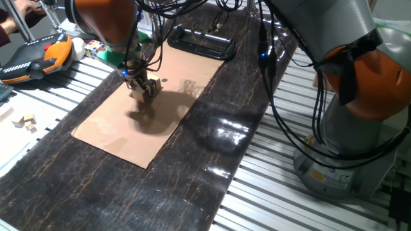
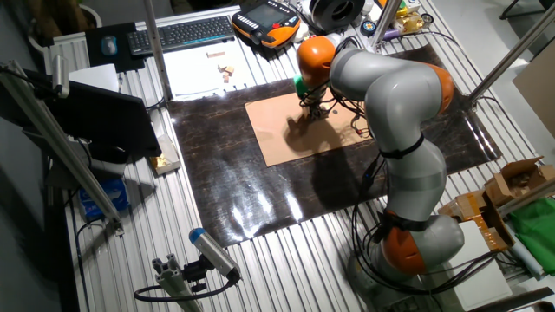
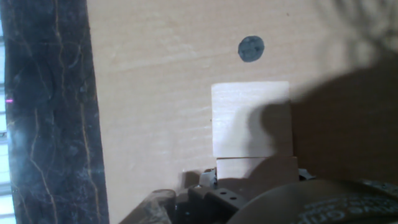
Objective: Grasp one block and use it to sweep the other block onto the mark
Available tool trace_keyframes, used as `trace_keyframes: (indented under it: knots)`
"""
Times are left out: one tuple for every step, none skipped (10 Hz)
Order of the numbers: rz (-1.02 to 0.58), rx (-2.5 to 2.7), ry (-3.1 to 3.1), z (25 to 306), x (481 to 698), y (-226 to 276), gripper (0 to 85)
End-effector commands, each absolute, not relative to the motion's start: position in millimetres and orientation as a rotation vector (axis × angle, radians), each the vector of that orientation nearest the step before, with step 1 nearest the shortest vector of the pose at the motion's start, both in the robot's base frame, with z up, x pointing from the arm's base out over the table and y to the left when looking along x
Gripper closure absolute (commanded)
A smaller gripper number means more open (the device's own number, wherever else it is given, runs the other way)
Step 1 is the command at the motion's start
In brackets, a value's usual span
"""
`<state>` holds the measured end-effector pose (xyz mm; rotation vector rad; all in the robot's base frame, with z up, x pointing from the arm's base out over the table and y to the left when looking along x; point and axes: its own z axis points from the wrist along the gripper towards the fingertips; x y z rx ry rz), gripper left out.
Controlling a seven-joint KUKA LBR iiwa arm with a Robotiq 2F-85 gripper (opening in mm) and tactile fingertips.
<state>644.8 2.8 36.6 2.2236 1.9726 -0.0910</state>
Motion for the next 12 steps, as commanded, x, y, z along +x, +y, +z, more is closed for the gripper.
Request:
trace_keyframes:
  knots:
    - [-0.091, 2.235, 1.965, 37.0, 644.8, 2.0, 84.3]
    - [-0.089, 2.245, 1.959, 36.3, 644.7, 1.2, 84.3]
    - [-0.090, 2.258, 1.948, 35.8, 644.6, 0.8, 84.3]
    - [-0.096, 2.262, 1.942, 35.7, 644.6, 0.4, 84.3]
    - [-0.099, 2.269, 1.936, 35.7, 644.6, 0.0, 84.3]
    - [-0.100, 2.273, 1.933, 35.8, 644.7, -0.2, 84.3]
    - [-0.104, 2.270, 1.936, 36.1, 644.7, -0.5, 84.3]
    - [-0.103, 2.267, 1.942, 35.9, 644.0, -1.3, 84.3]
    - [-0.098, 2.266, 1.945, 35.4, 643.6, -2.0, 84.3]
    - [-0.102, 2.266, 1.945, 35.3, 643.6, -2.7, 84.3]
    - [-0.104, 2.269, 1.941, 35.6, 643.5, -4.6, 84.3]
    - [-0.104, 2.269, 1.941, 36.0, 643.3, -7.0, 84.3]
